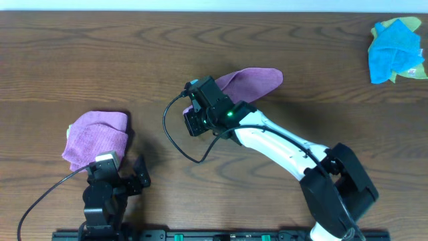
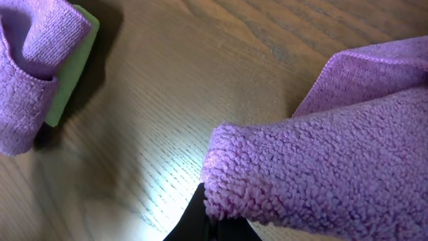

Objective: Fold the cloth
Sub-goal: 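Lower the purple cloth onto the table center with the right gripper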

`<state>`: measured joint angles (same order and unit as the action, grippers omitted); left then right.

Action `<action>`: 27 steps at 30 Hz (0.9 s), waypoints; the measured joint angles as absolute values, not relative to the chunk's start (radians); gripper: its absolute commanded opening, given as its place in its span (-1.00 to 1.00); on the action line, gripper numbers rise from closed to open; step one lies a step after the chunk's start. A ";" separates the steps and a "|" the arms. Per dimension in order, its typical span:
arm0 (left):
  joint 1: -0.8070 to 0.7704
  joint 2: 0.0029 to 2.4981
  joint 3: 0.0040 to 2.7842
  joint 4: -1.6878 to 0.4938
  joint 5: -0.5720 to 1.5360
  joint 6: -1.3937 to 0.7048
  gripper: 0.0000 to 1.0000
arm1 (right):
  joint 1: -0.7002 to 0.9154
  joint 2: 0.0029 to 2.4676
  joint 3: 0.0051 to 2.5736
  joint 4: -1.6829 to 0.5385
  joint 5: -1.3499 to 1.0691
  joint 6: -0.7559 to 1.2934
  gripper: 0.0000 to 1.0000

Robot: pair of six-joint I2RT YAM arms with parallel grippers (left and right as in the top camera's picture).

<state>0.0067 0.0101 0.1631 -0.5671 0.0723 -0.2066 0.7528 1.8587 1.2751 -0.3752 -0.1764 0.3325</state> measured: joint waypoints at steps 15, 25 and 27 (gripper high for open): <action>0.007 0.010 0.163 -0.551 0.186 -0.207 0.91 | 0.713 1.796 1.357 -0.741 -0.015 0.369 -0.97; 0.007 0.010 0.163 -0.554 0.267 -0.274 0.91 | 0.625 1.661 1.366 -0.928 0.057 0.376 -0.97; 0.007 0.010 0.163 -0.557 0.287 -0.285 0.90 | 0.618 1.662 1.366 -0.942 0.069 0.380 -0.97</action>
<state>0.0067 0.0101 0.1631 -0.5568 0.2867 -0.2852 0.6182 1.6619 1.3663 -0.9417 0.0692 0.3798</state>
